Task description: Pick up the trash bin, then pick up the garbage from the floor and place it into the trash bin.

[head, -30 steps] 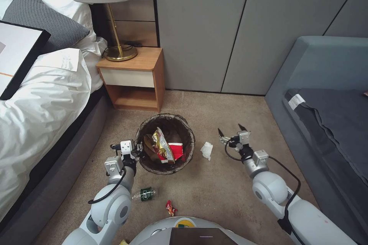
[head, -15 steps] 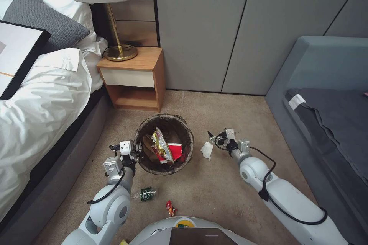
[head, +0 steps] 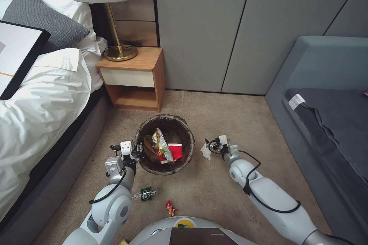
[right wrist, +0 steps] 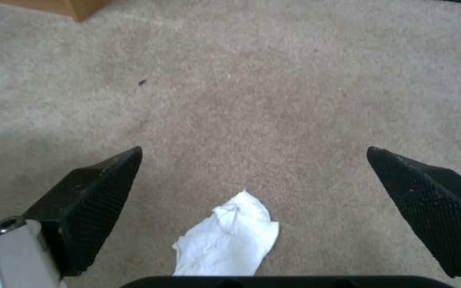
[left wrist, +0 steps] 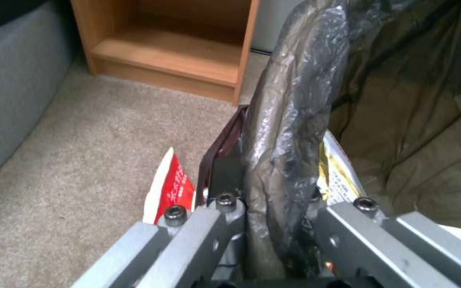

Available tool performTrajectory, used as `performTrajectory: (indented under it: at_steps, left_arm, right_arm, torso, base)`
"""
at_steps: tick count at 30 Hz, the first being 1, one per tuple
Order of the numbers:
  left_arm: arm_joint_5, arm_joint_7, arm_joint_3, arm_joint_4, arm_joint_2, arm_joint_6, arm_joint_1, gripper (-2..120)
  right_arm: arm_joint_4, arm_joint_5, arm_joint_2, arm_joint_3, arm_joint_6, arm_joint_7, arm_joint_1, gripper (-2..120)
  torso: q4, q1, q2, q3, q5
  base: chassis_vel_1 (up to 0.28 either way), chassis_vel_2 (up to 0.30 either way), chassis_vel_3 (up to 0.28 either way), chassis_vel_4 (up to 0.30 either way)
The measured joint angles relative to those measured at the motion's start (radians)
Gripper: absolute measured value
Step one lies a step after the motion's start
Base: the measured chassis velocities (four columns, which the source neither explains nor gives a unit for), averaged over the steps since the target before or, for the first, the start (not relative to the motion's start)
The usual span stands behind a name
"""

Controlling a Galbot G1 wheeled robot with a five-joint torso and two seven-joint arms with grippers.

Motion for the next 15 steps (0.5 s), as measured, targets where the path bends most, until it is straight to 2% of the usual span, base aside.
performTrajectory:
  at_steps: [5, 15]
  left_arm:
    - [-0.002, 0.000, -0.003, 0.000, 0.002, 0.000, -0.001, 4]
    - [-0.007, 0.000, -0.002, 0.003, 0.004, -0.001, -0.007, 4]
  right_arm:
    - [-0.078, -0.028, 0.055, -0.010, 0.013, -0.007, 0.016, 100]
    - [-0.158, -0.062, 0.129, -0.012, 0.024, -0.013, 0.021, 100]
  torso:
    - [0.0001, 0.000, 0.000, 0.000, 0.0002]
    - [0.0001, 0.000, 0.000, 0.000, 0.0002]
  base:
    - [0.000, 0.000, 0.000, 0.000]
    - [0.000, 0.000, 0.000, 0.000]
